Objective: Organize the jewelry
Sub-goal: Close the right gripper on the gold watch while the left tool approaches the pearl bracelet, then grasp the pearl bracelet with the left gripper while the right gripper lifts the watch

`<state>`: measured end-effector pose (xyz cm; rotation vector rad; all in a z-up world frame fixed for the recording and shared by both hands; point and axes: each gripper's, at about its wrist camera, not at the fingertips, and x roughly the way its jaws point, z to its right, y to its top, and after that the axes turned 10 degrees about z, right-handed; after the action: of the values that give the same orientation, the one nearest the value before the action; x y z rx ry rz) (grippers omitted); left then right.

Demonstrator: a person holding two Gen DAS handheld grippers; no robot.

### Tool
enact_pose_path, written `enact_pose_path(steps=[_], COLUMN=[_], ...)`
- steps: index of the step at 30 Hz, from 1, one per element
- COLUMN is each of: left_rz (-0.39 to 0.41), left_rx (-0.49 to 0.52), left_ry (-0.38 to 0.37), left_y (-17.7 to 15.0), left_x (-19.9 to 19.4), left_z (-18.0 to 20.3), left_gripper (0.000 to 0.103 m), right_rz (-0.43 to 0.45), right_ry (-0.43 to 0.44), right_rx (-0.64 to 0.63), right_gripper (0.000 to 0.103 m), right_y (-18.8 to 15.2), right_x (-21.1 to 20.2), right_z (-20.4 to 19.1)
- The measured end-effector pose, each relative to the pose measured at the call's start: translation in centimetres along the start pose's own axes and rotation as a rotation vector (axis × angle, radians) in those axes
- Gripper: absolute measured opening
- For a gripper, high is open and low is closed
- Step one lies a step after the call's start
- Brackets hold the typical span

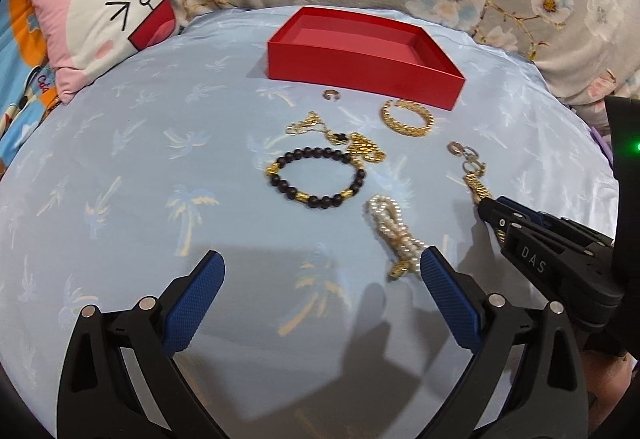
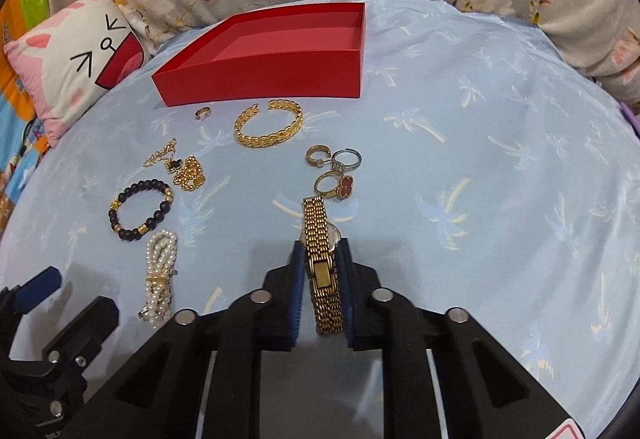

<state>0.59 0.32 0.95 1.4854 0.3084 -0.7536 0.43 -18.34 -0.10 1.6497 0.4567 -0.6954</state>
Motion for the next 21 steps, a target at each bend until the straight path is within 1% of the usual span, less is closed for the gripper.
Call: enact_pose_path(steps=[5,8,10,12,13,15,19,21], left_rz=[-0.011,-0.017,-0.018,-0.028,-0.036,-0.048,-0.028,-0.022], left_rx=[0.031,0.047,0.056,0.068,0.074,0.083,0.106,0.109], left_ry=[-0.018,-0.012,-0.006,-0.007,-0.008,-0.006,0.001,-0.004], left_y=[0.0,0.1,0.1,0.0,-0.1,-0.3,-0.4,-0.4], left_x=[0.6,1.2,1.6,2.1,2.4,2.9,2.8,2.7], left_z=[1.7,2.4,2.8,3.1,3.2,3.5,3.9,3.9], left_gripper=[0.096,0.096,0.094,0.086,0.084,0.075,0.066,0.05], right_rz=[0.0,0.002,0.0,-0.001,-0.001,-0.003,-0.007,-0.007], right_ry=[0.016,0.009,0.006,0.001,-0.001,-0.003,-0.002,0.003], right_rx=[0.046,0.055,0.067,0.079,0.084,0.093,0.1,0.1], right_gripper=[0.011,0.011,0.011,0.011,0.011,0.011,0.011,0.011], right_y=[-0.2,-0.4,-0.5,-0.7,-0.9,-1.1,-1.6,-1.7], right_x=[-0.9,-1.7,-2.1,-2.5,-2.6,-2.9,-3.2,-3.3], right_z=[0.9,1.4,1.9,2.4,2.6,2.9,3.2,3.1])
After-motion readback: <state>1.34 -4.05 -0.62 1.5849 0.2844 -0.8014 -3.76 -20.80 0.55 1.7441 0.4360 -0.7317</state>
